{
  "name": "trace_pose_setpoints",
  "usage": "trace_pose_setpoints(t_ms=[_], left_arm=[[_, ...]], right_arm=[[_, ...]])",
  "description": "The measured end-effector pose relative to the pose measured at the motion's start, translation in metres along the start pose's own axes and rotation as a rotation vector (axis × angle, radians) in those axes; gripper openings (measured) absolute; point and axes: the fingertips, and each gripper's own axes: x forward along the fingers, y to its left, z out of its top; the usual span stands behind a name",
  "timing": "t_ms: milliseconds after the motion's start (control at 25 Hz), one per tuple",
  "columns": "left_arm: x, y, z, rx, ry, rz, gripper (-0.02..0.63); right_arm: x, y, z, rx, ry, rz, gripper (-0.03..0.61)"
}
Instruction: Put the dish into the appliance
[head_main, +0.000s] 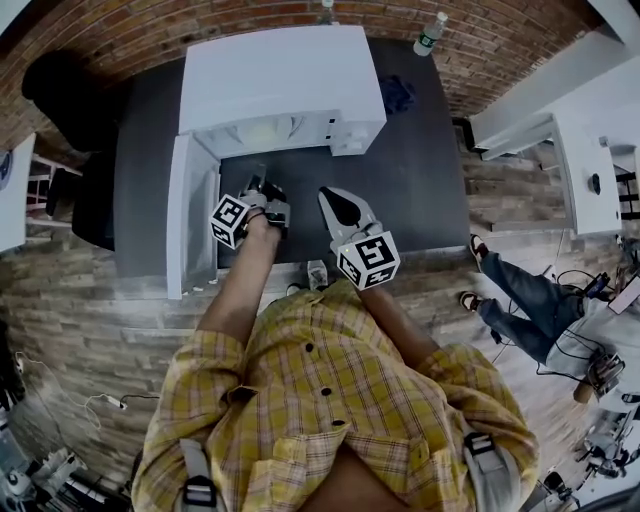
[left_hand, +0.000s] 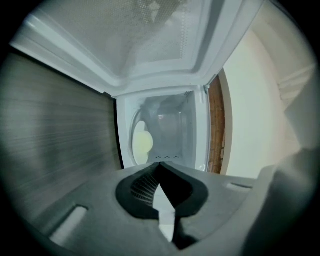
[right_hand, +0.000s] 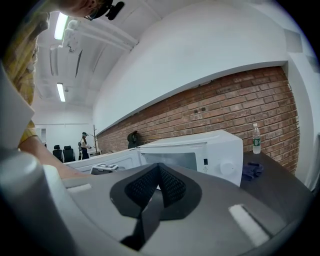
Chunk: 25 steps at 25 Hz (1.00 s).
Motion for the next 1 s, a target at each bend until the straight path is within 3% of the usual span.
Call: trace_pose_setpoints(t_ms=[440, 1000], left_arm=[[-0.047, -0.022, -0.010, 0.096, 0.069, -0.077, 0.000], [-0.089, -0.060, -0.026, 0.283, 0.147, -0.179, -0.002]], right_arm=[[-0.011, 0.019, -0.001, -0.035, -0.004, -0.041, 0.003], [-0.017, 0.031, 0.002, -0.020, -0.012, -0.038, 0.005]])
